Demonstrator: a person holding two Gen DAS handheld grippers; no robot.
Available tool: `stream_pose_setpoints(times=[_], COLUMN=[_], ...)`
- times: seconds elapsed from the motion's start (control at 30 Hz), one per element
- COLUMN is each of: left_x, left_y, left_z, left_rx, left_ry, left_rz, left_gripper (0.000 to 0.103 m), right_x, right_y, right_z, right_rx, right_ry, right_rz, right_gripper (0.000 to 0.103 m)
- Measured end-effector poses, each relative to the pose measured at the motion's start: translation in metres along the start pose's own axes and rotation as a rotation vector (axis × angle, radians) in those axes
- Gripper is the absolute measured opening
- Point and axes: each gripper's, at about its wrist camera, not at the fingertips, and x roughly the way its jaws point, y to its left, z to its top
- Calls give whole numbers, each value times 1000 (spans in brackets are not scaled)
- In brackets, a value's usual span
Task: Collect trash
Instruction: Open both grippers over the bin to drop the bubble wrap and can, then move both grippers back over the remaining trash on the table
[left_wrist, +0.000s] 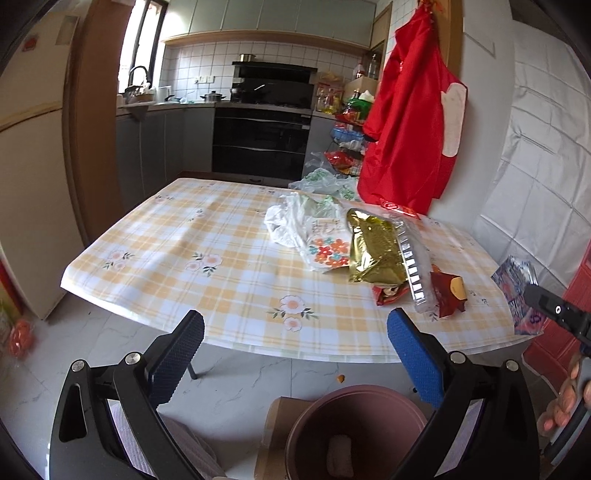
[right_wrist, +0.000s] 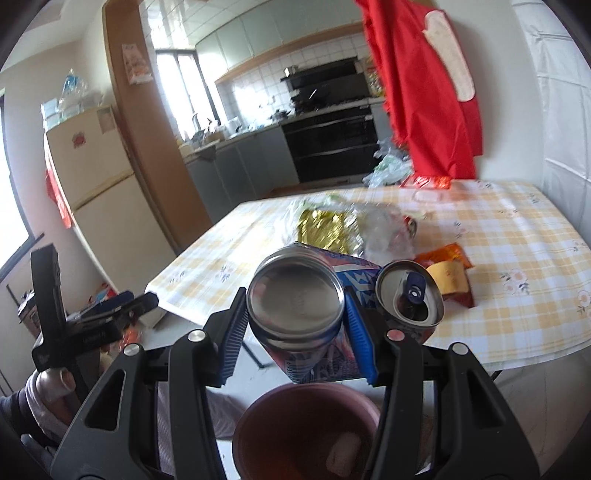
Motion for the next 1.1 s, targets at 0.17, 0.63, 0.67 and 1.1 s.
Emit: stream_pose_setpoints(times=[0.17, 0.63, 0.67, 1.1], left_x=[-1, 1, 1, 2], left_y=[9, 11, 11, 9], left_z=[-3, -5, -5, -5], left_rx=[-24, -43, -42, -45], left_ry=[2, 21, 22, 25], left_rz=[18, 19, 19, 24], left_gripper=[97, 97, 97, 97], right_x=[8, 20, 19, 14], right_y=[11, 21, 20, 12], right_z=[-7, -20, -20, -18], right_rx=[-12, -14, -10, 25], right_ry=[50, 120, 117, 83], right_rz=[32, 79, 79, 8], right_gripper=[52, 54, 54, 83])
